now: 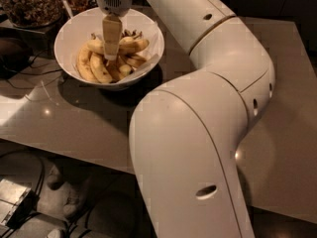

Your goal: Pick banana from white bowl

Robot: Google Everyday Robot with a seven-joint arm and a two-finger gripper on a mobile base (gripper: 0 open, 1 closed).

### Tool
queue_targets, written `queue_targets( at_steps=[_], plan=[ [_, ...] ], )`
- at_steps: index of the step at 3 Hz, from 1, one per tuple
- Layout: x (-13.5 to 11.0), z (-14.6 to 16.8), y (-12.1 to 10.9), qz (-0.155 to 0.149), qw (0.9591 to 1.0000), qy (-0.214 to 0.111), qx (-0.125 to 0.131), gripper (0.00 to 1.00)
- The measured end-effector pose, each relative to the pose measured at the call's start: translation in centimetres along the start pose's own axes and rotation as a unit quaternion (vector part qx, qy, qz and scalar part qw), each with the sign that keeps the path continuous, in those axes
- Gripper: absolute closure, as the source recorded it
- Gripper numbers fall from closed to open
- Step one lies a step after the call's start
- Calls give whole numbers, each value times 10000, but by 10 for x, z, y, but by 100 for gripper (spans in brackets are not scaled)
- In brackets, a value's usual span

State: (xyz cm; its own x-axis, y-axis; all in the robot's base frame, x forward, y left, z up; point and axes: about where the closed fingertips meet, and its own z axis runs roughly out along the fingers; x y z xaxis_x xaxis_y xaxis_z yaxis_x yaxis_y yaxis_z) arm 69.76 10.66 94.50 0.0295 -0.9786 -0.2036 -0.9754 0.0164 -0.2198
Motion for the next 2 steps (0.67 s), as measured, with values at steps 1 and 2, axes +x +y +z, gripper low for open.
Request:
queue_targets(
  at_steps=[1, 2],
  plan=[
    [14, 17, 0, 204, 9996, 16, -195, 11],
    [32, 35, 7, 402, 9983, 49, -431, 29]
  ],
)
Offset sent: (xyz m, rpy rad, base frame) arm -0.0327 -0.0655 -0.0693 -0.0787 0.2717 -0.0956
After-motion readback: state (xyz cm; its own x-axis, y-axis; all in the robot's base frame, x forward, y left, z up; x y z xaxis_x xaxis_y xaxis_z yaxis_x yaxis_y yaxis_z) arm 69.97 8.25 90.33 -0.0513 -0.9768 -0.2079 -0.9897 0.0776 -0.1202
